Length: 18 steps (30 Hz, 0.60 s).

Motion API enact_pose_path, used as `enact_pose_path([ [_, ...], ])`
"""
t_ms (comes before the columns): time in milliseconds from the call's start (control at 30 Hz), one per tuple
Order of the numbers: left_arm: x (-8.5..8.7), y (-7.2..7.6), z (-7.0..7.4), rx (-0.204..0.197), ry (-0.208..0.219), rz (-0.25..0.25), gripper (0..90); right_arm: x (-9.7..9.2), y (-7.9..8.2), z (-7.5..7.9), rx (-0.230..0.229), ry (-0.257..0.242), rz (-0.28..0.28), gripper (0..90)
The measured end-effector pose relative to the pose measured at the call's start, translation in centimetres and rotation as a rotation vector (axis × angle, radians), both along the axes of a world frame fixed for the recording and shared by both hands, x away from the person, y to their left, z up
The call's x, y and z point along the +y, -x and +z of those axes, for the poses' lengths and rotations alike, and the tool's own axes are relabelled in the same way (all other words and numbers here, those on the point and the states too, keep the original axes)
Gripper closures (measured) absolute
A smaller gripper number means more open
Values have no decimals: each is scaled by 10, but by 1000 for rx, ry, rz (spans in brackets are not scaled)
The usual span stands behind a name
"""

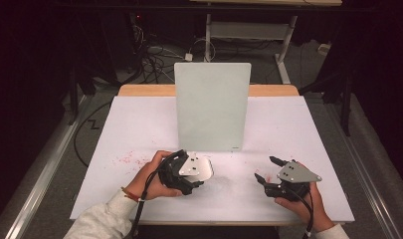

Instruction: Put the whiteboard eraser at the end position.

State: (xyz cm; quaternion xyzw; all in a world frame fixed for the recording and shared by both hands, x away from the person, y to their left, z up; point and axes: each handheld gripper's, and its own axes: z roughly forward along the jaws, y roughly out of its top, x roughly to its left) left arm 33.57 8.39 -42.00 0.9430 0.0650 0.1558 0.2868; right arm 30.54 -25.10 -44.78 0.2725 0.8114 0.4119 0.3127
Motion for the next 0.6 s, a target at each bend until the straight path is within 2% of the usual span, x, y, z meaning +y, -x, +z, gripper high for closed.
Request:
enact_pose_path([
  [267, -17, -4, -9, 38, -44, -56, 286, 1, -1, -1, 7, 1, 2, 280],
  [433, -30, -3, -11, 39, -68, -88, 285, 1, -1, -2, 12, 3, 4, 280],
  [600, -37, -6, -16, 47, -81, -98, 285, 3, 0, -2, 14, 6, 6, 280],
])
